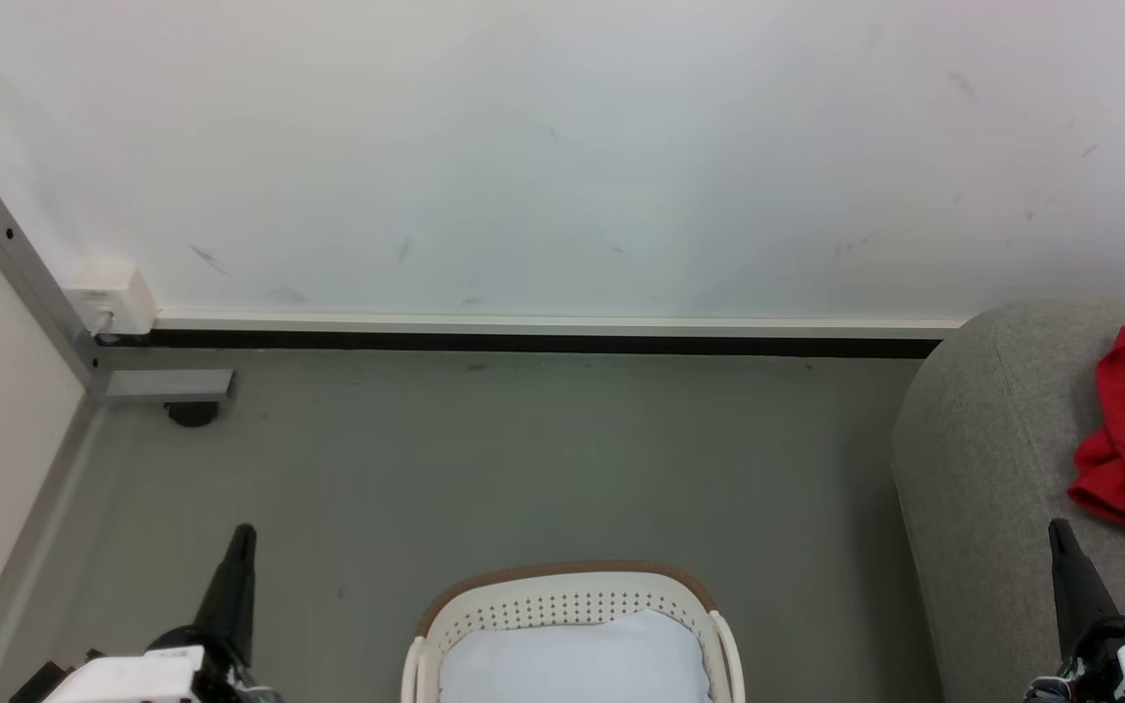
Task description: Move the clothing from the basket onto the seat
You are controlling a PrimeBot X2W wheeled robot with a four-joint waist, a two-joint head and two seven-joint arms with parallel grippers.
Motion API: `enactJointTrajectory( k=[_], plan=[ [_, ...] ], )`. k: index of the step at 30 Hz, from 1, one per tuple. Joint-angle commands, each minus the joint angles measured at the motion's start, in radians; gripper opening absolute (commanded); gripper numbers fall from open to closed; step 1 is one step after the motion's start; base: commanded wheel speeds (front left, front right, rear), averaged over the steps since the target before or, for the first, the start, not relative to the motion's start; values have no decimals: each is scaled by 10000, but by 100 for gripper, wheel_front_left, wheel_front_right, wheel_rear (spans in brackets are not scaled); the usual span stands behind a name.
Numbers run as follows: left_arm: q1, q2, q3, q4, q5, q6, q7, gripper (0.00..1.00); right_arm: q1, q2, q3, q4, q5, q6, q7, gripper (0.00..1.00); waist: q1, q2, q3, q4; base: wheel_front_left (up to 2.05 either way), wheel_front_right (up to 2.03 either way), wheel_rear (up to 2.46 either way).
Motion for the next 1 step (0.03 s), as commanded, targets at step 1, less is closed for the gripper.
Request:
enactJointTrajectory(
  k=[1],
  plan=[
    [-88, 16, 23, -30, -130, -61, 41, 0, -133, 1, -35, 30, -62, -21, 33, 0, 0, -1, 0, 0, 0, 0, 0]
  ],
)
